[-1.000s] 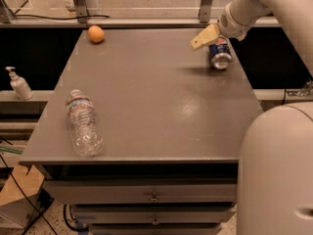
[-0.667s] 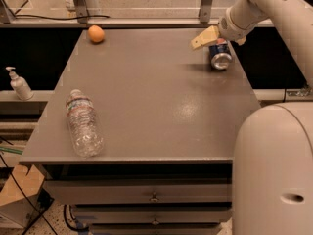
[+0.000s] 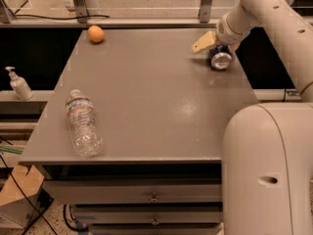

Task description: Place pepsi can upright

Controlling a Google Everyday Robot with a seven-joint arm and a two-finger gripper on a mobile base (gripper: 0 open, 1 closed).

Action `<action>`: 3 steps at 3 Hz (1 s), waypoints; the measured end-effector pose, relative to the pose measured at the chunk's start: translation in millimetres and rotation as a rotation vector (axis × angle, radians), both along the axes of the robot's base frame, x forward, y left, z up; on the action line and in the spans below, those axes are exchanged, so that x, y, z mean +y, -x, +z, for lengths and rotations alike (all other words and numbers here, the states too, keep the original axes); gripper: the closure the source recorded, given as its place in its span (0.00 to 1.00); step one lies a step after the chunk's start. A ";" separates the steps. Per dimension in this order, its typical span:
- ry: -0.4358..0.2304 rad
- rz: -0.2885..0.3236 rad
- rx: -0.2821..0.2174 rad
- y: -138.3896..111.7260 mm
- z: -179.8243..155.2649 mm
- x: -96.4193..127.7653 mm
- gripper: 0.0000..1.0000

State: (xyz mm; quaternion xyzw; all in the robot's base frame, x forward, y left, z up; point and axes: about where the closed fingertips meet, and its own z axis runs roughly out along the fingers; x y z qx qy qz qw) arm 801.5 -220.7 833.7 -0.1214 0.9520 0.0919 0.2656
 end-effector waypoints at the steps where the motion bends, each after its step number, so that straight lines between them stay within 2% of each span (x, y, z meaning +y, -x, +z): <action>1: 0.026 0.005 -0.012 -2.8 4.9 -3.3 0.41; 2: 0.042 0.005 -0.031 -1.7 16.9 -10.1 0.64; 3: 0.021 0.038 -0.072 3.6 36.7 -11.1 0.87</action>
Offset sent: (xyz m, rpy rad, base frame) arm -0.0007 -0.0238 0.0432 -0.0624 -0.0693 -0.0006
